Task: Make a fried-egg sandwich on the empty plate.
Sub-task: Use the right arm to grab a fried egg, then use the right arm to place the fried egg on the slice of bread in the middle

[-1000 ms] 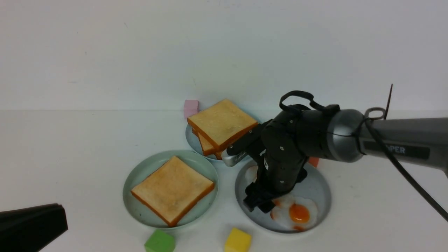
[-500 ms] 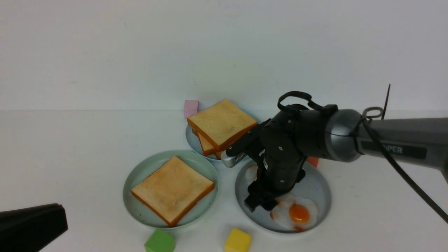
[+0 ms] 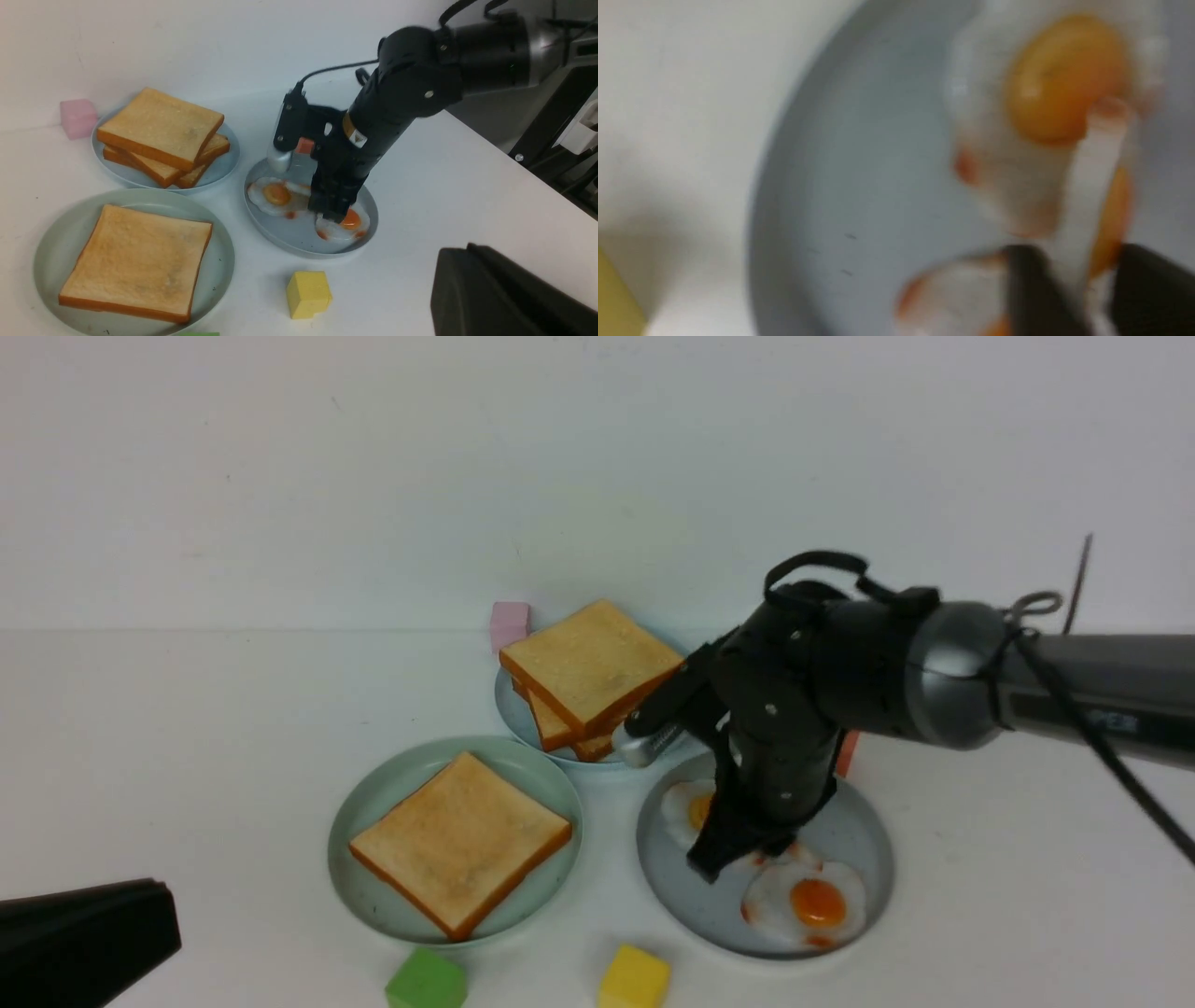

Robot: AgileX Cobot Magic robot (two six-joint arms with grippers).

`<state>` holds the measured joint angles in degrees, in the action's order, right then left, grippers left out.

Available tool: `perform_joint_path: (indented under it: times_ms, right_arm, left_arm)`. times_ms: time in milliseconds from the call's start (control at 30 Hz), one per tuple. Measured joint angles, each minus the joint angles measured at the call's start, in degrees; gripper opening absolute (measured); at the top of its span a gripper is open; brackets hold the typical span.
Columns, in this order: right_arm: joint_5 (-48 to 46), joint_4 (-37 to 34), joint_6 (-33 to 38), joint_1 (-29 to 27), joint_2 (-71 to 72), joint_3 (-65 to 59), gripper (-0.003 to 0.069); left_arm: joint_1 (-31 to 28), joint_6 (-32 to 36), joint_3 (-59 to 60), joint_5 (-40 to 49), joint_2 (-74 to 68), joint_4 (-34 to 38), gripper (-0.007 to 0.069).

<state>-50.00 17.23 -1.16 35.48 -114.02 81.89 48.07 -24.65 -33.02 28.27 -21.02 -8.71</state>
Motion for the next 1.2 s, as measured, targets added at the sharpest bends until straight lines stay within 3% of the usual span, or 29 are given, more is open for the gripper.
perform_joint_path:
  times_ms: [33,400,667,900,933,1033,1200]
  right_arm:
    - [0.00,0.14,0.00,-0.11,0.88,0.05,0.0067]
    - [-0.39,1.94,0.00,0.06,2.00,0.05,0.0069]
    - [-1.80,5.74,0.00,4.28,6.92,3.45,0.0069]
    - [6.91,5.87,0.00,13.13,7.22,8.37,0.0069]
    - [11.01,5.87,0.00,14.56,6.14,8.66,0.0069]
    - [16.81,5.99,0.00,15.85,2.81,8.83,0.0069]
    - [19.72,6.47,0.00,16.10,-1.91,8.78,0.0069]
  left_arm:
    - [0.00,0.00,0.00,0.00,0.00,0.00,-0.0004]
    - [0.00,0.00,0.00,0.00,0.00,0.00,0.0002]
    - [0.00,-2.04,0.00,2.12,0.00,-0.96,0.0004]
    - [0.00,-15.41,0.00,4.73,0.00,-15.63,0.0004]
    - [0.00,-21.66,0.00,5.46,0.00,-21.34,0.0004]
    - [0.00,-30.82,0.00,6.67,0.00,-29.70,0.0004]
    - [0.00,-37.97,0.00,6.97,0.00,-35.19,0.0004]
